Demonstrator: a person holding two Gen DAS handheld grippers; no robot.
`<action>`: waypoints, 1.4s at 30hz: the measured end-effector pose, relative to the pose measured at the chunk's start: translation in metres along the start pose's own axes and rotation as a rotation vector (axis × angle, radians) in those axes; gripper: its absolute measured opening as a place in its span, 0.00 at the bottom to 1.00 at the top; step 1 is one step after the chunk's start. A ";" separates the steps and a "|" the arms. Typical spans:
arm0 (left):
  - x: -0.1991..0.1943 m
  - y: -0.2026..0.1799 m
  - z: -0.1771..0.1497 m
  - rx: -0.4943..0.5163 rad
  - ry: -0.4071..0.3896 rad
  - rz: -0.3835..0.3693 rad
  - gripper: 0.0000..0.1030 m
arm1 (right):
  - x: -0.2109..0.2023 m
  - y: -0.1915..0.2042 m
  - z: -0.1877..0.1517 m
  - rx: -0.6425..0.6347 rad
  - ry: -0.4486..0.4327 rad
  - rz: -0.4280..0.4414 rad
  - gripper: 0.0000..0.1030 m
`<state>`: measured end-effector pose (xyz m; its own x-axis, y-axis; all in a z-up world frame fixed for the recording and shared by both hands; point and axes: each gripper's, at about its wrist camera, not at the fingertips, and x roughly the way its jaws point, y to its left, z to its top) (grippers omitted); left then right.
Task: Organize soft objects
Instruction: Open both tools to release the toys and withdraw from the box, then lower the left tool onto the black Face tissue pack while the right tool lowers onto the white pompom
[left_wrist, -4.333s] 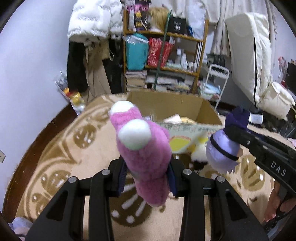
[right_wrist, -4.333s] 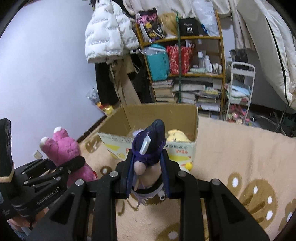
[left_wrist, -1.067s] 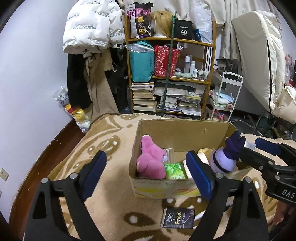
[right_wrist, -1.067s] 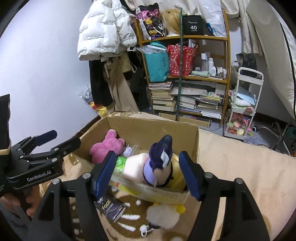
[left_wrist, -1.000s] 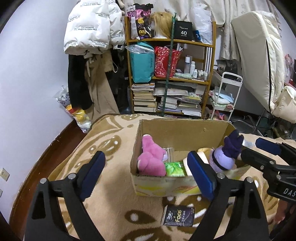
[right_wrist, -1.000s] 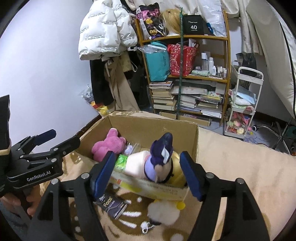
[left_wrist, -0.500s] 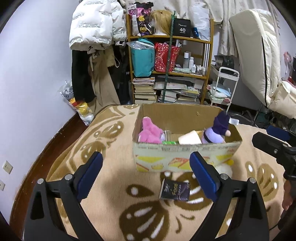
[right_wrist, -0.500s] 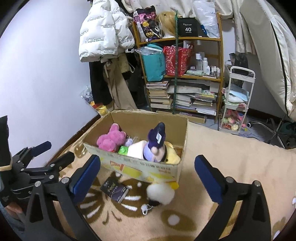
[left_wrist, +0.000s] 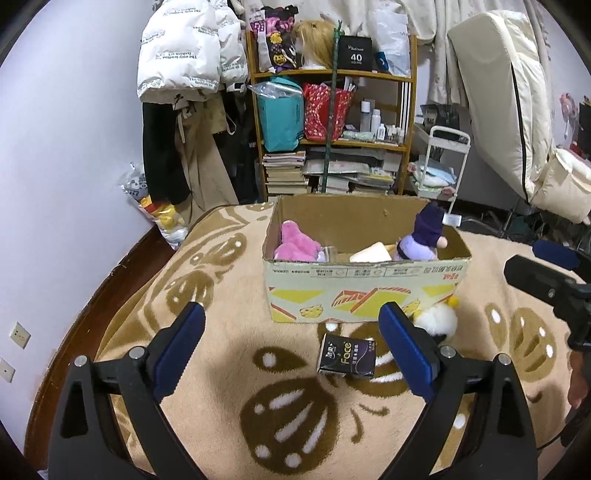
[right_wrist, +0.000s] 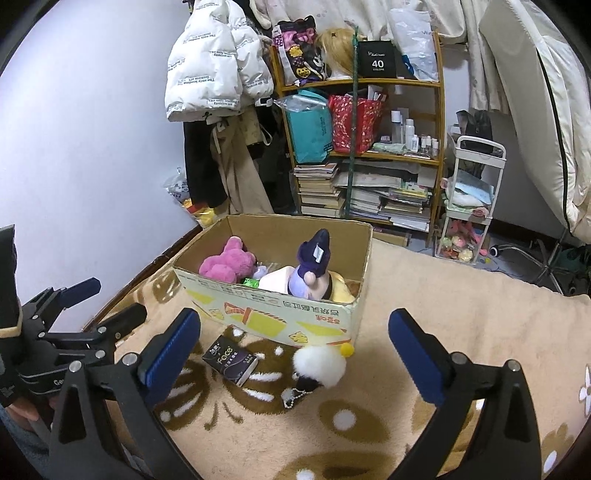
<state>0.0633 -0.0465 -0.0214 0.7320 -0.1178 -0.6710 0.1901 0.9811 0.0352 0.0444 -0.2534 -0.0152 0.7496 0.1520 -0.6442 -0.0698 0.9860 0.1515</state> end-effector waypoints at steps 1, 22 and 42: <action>0.002 0.000 -0.001 0.001 0.009 0.001 0.91 | 0.000 0.000 0.000 -0.001 0.001 -0.001 1.00; 0.056 -0.006 0.000 -0.009 0.116 -0.042 0.91 | 0.052 -0.023 -0.002 0.073 0.112 -0.028 1.00; 0.113 -0.037 -0.020 0.007 0.296 -0.120 0.91 | 0.122 -0.069 -0.022 0.277 0.287 -0.034 1.00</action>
<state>0.1258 -0.0933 -0.1133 0.4823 -0.1822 -0.8568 0.2692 0.9616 -0.0529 0.1259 -0.3009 -0.1211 0.5313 0.1714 -0.8297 0.1617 0.9408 0.2979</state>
